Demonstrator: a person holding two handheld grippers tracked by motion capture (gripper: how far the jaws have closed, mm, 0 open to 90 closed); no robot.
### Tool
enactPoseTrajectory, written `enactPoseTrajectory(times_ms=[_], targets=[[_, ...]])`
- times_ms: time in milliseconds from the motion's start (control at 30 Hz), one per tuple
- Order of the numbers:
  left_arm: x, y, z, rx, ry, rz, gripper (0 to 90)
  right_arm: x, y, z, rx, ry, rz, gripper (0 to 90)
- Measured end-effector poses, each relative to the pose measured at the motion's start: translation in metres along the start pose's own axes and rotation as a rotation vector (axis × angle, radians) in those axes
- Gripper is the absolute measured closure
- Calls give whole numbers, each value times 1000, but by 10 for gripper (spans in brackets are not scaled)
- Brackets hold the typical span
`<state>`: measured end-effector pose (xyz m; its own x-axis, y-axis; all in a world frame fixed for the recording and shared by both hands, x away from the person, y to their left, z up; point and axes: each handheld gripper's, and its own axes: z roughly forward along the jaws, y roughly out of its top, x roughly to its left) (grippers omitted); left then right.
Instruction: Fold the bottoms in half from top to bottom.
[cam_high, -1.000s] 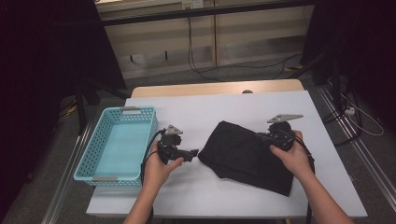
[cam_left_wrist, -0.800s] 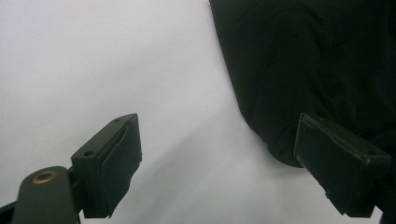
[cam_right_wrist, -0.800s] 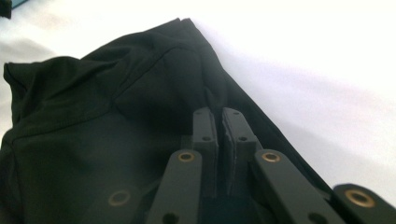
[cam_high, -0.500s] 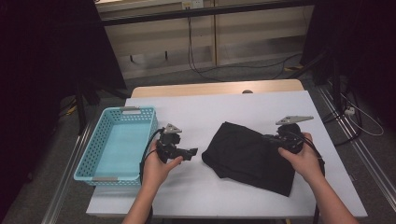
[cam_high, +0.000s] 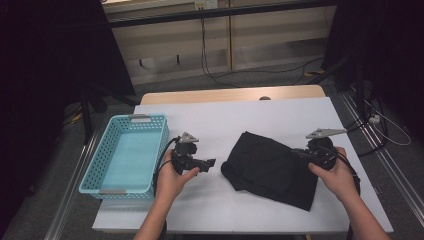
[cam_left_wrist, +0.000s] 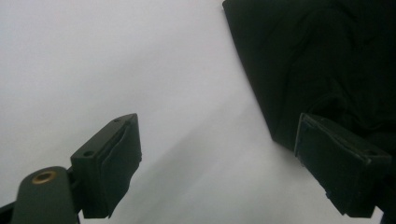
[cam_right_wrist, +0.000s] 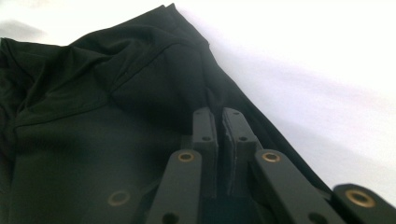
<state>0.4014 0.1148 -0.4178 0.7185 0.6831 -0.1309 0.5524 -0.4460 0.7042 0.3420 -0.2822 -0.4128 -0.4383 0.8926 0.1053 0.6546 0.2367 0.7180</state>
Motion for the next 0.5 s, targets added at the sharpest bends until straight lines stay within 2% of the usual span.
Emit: enactPoseTrajectory(times_ms=[267, 367, 433, 500], targets=[[0, 0, -1, -3, 5, -6, 145, -9, -7, -5, 8, -29, 1, 847], [-1, 0, -1, -2, 6, -5, 145, -9, -9, -3, 5, -47, -10, 795], [-2, -1, 0, -5, 5, -6, 146, -5, -8, -3, -12, -75, -26, 666], [-2, -1, 0, 1, 1, -4, 145, 0, -6, -4, -20, -54, -21, 591]])
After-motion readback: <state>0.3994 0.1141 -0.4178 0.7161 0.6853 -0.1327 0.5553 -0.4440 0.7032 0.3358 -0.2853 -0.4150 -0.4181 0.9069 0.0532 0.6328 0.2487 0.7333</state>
